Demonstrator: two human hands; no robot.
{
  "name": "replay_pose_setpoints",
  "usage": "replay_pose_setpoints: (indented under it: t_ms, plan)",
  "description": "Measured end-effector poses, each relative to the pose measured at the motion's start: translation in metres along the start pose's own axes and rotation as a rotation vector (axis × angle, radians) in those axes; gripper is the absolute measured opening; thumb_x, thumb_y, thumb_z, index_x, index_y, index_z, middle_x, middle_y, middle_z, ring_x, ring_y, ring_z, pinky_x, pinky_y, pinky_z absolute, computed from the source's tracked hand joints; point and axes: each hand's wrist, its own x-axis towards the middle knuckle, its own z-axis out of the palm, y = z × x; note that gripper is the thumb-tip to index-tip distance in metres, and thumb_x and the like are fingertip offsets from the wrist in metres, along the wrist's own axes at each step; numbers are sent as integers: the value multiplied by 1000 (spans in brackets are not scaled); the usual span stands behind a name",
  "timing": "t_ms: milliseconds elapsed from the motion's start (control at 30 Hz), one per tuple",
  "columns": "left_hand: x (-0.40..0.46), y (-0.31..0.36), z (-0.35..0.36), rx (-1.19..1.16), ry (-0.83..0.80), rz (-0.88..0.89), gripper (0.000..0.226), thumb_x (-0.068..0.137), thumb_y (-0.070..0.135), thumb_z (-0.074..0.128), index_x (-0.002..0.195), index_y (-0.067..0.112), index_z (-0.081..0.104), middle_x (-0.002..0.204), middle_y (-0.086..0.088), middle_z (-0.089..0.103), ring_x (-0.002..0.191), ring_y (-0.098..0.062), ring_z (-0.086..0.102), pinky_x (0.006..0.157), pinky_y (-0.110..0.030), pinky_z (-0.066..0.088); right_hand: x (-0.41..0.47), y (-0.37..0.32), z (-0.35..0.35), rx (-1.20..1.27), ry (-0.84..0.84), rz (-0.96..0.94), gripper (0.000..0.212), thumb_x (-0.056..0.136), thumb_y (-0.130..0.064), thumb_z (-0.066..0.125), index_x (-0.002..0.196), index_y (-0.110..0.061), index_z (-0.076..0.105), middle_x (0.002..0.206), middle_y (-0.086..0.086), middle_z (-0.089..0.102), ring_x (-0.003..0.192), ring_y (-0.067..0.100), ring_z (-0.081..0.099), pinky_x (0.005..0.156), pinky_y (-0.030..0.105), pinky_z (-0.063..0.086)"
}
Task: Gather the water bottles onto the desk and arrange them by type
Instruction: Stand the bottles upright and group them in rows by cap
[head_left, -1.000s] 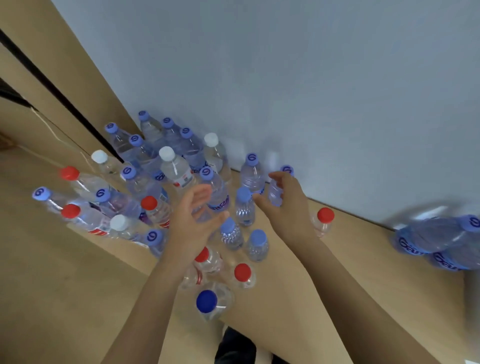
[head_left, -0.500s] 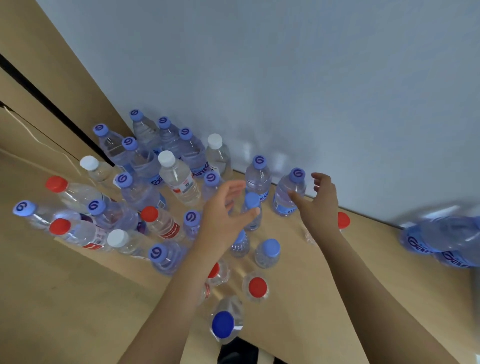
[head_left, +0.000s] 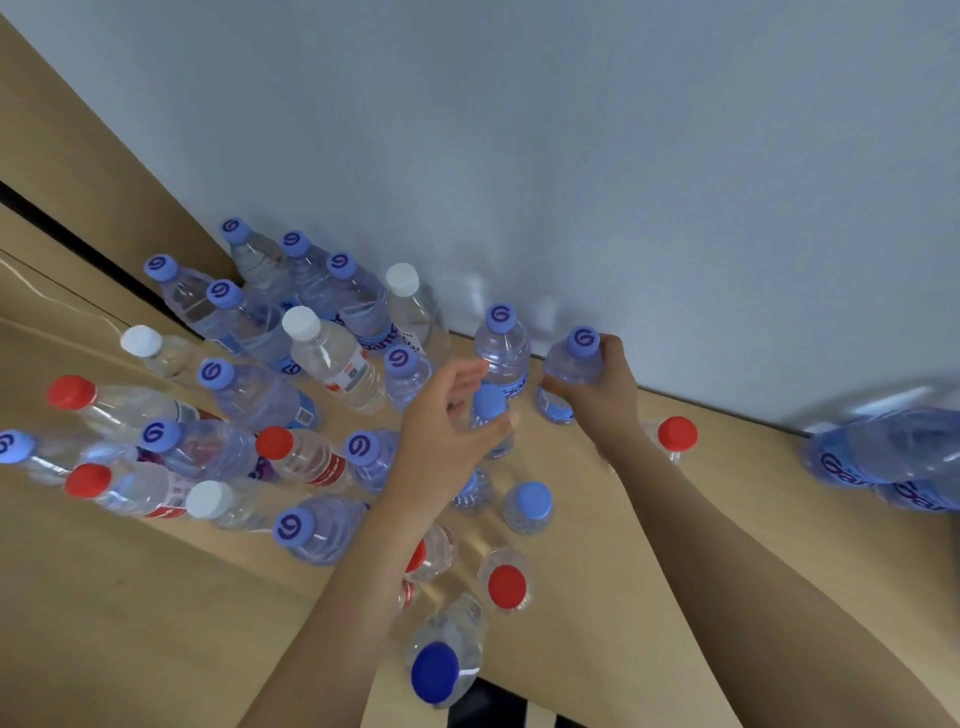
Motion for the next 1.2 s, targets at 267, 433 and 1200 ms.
replay_pose_setpoints:
  t_ms: [267, 433, 1200]
  plan:
    - [-4, 17, 4, -2, -61, 8, 53, 76, 10, 83, 116, 33, 57, 118, 22, 62, 115, 8, 56, 93, -9, 43, -27, -56, -45, 83, -32, -37, 39, 63, -40, 81, 95, -21, 70, 89, -3, 74, 87, 18, 71, 80, 42, 59]
    - [-10, 55, 16, -41, -180, 6, 68, 69, 24, 86, 129, 23, 55, 128, 12, 63, 118, 2, 57, 94, -12, 45, -57, -124, -79, 129, -78, -208, 27, 73, -41, 79, 93, -23, 74, 87, -3, 76, 86, 15, 73, 80, 37, 60]
    - [-100, 120, -10, -538, -468, -3, 56, 55, 35, 89, 104, 17, 69, 86, 1, 74, 88, -18, 72, 75, -39, 61, -171, -220, -72, 487, -487, -307, 17, 79, -17, 68, 90, -8, 58, 83, 11, 59, 72, 23, 61, 64, 33, 52]
